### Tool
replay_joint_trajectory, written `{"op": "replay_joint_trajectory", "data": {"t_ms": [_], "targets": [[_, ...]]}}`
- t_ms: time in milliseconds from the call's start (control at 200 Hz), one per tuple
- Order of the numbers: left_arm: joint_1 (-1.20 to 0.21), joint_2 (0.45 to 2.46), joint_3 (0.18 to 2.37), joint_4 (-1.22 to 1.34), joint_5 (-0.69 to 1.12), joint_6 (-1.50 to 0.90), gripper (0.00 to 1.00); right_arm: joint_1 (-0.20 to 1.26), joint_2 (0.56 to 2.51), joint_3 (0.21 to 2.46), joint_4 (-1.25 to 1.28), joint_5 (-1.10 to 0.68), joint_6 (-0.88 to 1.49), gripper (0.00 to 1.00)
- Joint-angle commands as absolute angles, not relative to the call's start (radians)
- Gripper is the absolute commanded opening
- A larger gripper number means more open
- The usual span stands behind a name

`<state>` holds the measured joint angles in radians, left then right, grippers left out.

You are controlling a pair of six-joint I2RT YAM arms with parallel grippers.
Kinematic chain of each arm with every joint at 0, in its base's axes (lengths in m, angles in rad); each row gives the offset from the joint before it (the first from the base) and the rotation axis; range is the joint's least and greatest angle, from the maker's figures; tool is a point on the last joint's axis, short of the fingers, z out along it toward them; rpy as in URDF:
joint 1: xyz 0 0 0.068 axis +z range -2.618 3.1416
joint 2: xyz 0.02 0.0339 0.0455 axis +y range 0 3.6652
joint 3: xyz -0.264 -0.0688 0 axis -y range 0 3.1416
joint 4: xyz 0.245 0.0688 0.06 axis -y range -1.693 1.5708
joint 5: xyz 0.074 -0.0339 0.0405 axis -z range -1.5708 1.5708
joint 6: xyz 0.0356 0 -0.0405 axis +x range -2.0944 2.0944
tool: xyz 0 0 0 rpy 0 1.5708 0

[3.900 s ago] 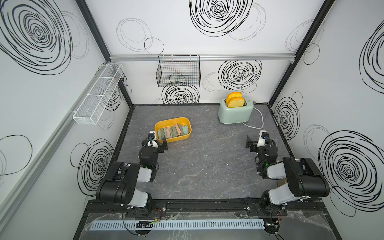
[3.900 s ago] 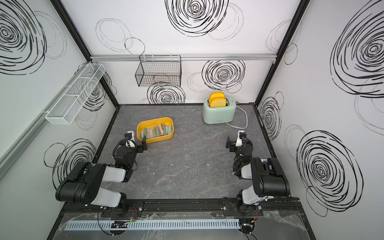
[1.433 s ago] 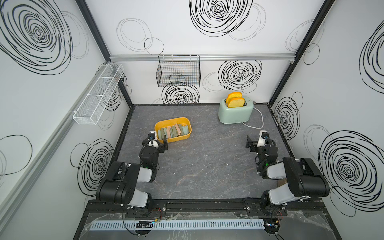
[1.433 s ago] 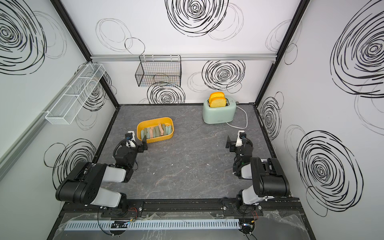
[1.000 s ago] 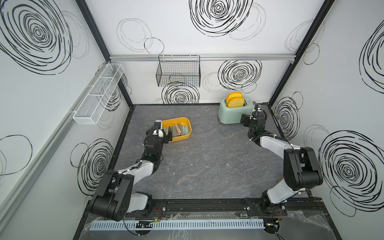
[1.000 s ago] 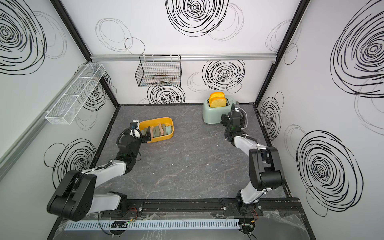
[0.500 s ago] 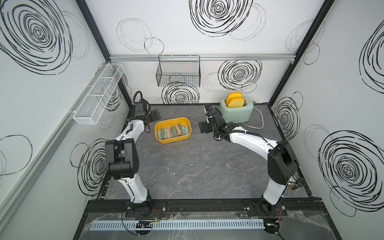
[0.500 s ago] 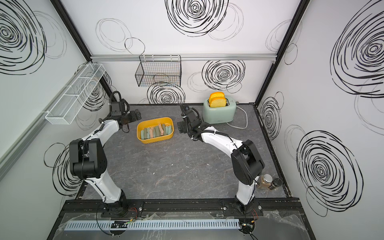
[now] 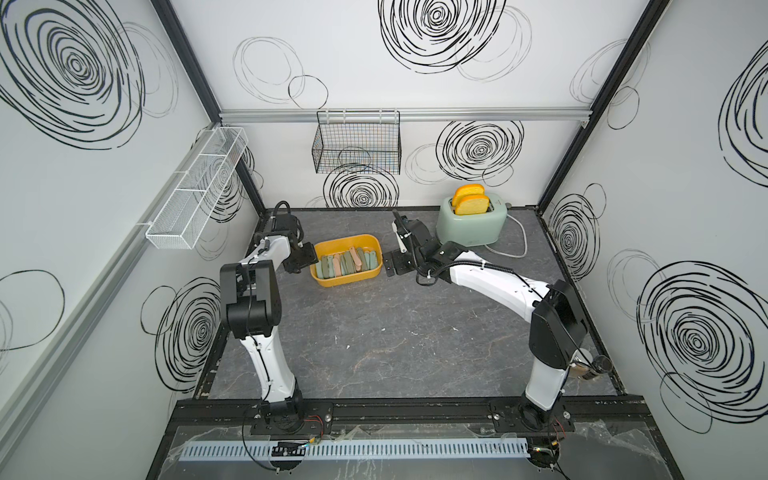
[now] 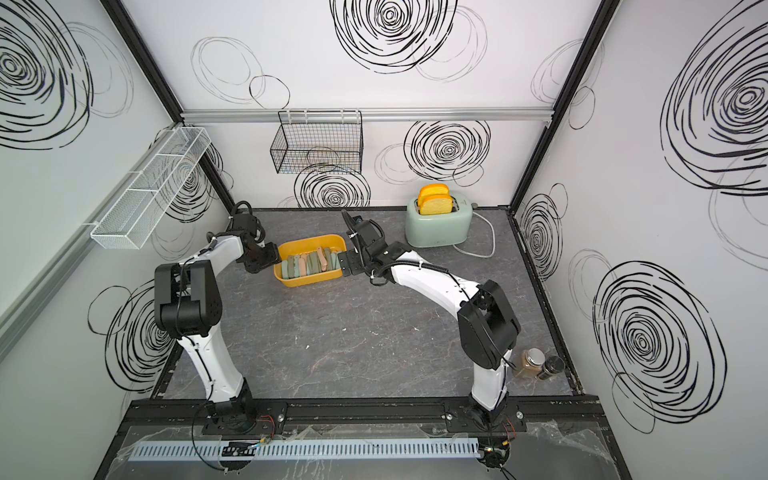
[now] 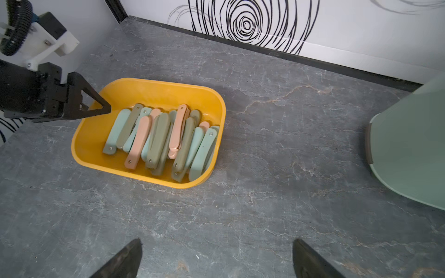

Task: Take the fruit knife out of the storage box
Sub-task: Move the storage box to the center of the board.

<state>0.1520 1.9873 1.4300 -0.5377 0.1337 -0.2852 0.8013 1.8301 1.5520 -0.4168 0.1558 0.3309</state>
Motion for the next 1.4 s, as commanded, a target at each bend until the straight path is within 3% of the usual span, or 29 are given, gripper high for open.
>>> {"op": "replay_joint_trajectory", "data": {"t_ms": [0, 45, 165, 295, 360, 860, 1396], "targets": [[0.137, 1.939, 1.406, -0.559, 0.135, -0.292, 0.53, 0.808, 1.833, 1.607, -0.485, 0.143, 0.357, 0.99], [0.130, 1.934, 1.399, -0.559, 0.136, -0.293, 0.50, 0.808, 1.835, 1.624, -0.501, 0.145, 0.358, 0.99], [0.107, 1.949, 1.406, -0.583, 0.137, -0.288, 0.27, 0.806, 1.844, 1.673, -0.549, 0.139, 0.362, 0.99], [0.072, 1.948, 1.400, -0.604, 0.135, -0.283, 0.24, 0.805, 1.846, 1.704, -0.596, 0.132, 0.371, 0.99], [0.048, 1.935, 1.389, -0.612, 0.138, -0.280, 0.16, 0.804, 1.838, 1.702, -0.619, 0.131, 0.377, 0.99], [-0.188, 1.794, 1.250, -0.676, 0.104, -0.342, 0.15, 0.732, 1.594, 1.444, -0.693, 0.045, 0.445, 0.99], [-0.578, 1.534, 0.910, -0.555, 0.090, -0.750, 0.18, 0.788, 1.349, 1.133, -0.722, -0.036, 0.555, 0.99]]}}
